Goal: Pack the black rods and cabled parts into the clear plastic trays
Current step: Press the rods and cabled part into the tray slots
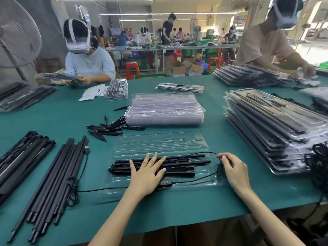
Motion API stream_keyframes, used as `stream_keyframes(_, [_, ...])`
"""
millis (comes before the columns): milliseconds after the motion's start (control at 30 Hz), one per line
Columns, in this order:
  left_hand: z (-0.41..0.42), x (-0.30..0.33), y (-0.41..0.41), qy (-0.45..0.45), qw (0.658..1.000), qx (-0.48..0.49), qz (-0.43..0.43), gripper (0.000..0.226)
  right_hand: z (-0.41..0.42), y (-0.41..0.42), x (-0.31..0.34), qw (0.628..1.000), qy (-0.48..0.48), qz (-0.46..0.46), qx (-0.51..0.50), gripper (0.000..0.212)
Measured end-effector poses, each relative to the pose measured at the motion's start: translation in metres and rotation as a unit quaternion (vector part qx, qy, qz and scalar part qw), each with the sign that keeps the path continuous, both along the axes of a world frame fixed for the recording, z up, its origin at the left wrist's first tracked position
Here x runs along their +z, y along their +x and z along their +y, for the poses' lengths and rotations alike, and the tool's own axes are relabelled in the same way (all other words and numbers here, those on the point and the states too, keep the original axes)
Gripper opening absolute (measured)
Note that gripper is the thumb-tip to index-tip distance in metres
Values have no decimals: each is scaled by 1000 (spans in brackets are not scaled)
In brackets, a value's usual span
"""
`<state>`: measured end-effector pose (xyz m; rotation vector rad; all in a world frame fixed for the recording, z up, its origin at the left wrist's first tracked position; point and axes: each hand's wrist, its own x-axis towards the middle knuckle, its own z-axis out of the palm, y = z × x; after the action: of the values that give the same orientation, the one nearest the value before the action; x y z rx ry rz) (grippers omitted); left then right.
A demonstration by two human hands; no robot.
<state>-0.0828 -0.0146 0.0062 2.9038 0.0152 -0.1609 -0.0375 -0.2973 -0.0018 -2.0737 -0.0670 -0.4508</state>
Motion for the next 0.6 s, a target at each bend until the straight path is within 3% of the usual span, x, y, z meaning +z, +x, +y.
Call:
stream_keyframes(133, [-1,-2,-2,3,1000,2,-11,48,-15,-3,10,995,57,24,81,51])
stream_keyframes(200, [-2,-2,-3,5,1000,3,-16,48,-26,-4,15,993,5,10,122,57])
stream_keyframes(433, [-9,2,-5,-3,998,-37,-48,45,-50,1,31,946,-240,-127,177,42])
stream_keyframes(600, [-10,2,-5,-37,996,-54,-52,44,-56,3,39,916,-313,-148,203,32])
